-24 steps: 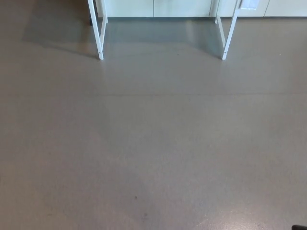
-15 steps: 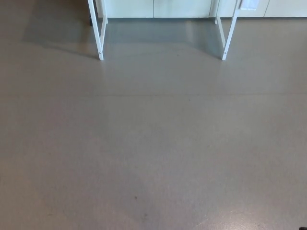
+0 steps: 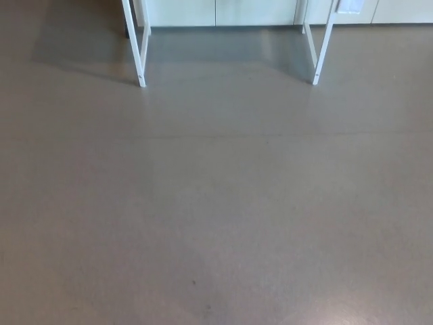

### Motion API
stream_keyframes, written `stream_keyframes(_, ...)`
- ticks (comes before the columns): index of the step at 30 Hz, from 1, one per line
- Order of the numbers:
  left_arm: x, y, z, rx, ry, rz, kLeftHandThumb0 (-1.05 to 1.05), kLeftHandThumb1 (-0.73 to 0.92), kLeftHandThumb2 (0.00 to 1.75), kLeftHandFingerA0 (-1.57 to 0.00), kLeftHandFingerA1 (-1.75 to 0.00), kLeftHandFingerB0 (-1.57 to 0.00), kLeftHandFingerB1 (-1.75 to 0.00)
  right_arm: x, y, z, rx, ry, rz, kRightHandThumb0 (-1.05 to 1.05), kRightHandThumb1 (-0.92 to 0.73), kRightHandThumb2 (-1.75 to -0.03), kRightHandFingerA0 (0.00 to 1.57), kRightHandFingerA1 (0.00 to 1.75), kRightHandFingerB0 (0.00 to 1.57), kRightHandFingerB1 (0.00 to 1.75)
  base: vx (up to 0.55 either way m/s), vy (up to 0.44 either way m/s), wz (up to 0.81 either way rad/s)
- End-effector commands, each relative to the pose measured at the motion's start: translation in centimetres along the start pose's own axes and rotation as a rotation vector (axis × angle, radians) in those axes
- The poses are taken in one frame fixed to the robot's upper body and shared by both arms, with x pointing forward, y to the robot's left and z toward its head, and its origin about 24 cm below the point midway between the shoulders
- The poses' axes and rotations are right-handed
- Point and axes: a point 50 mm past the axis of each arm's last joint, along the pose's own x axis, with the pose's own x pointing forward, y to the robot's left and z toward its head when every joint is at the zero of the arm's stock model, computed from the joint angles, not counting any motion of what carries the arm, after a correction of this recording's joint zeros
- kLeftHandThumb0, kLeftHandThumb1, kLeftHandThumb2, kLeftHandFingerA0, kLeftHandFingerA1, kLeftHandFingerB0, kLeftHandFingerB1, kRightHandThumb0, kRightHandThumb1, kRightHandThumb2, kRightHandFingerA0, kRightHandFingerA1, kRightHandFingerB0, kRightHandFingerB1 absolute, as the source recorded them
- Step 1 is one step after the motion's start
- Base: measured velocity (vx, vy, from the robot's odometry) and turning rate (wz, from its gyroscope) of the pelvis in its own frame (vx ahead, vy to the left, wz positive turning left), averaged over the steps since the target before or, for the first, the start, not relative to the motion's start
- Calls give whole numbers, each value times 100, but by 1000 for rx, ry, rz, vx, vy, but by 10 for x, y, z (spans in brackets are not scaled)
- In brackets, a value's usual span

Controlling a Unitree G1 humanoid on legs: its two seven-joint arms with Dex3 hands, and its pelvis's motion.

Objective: The robot walks towards a desk on which a shovel is kept on the left hand side and a container is kept on the right hand side. The robot picks up the shovel using its left hand and places it in the container.

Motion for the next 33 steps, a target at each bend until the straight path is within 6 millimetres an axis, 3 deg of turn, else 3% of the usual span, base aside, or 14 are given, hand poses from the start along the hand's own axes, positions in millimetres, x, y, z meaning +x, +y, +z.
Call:
stream_keyframes(1,-3,2,0,-7,4,-13,-23,60,59,-41,-40,-31,-34,-3,-3,4,-5,-37,-4,-30,-41,-52,78,52,58,46,-76,21,19)
stream_keyframes(5,-4,0,-1,8,11,-1,-21,59,57,-40,-38,-31,-33,-3,-3,2,9,-35,-4,-30,-39,-51,78,52,57,47,9,32,-1)
stream_keyframes(6,-5,-1,-2,8,12,-1,-18,42,84,-30,-54,-17,-47,-3,-4,1,6,-34,-4,-32,-38,-51,79,52,58,46,42,140,-7)
stream_keyframes(7,-6,-2,-3,11,12,-1,-18,42,84,-30,-54,-17,-47,-3,-5,0,4,-34,-4,-32,-38,-51,79,52,58,46,30,180,-15)
stream_keyframes(8,-6,-2,-3,9,11,0,-20,60,57,-39,-38,-30,-33,-4,-5,0,6,-33,-5,-32,-39,-51,77,52,57,46,126,231,-25)
stream_keyframes(10,-8,-3,-4,3,3,10,-22,59,59,-41,-40,-30,-34,-4,-5,0,4,-29,-11,-31,-39,-51,79,52,59,46,176,427,-7)
stream_keyframes(11,-9,-1,-4,-6,-1,16,-23,59,59,-40,-40,-30,-34,-4,-3,0,-28,-31,-32,-43,-30,-65,80,59,60,55,-67,407,-49)
stream_keyframes(12,-10,0,-4,-6,-2,15,-23,59,59,-40,-40,-30,-34,-5,-2,0,-44,-27,-42,-43,-30,-65,80,59,60,55,-83,392,0)
stream_keyframes(13,-12,2,-5,1,0,19,-21,59,57,-40,-39,-31,-33,-7,0,0,-44,-22,-43,-40,-36,-52,89,50,64,46,118,231,1)
stream_keyframes(19,-11,3,-2,10,-7,11,-24,62,60,-39,-40,-30,-34,-7,0,-2,-47,-31,-31,-43,-36,-52,89,51,63,47,140,126,4)
stream_keyframes(33,-11,4,-2,10,-3,16,-21,60,57,-40,-39,-31,-34,-6,0,-4,-60,-27,-33,-43,-37,-52,92,50,66,46,167,-183,7)
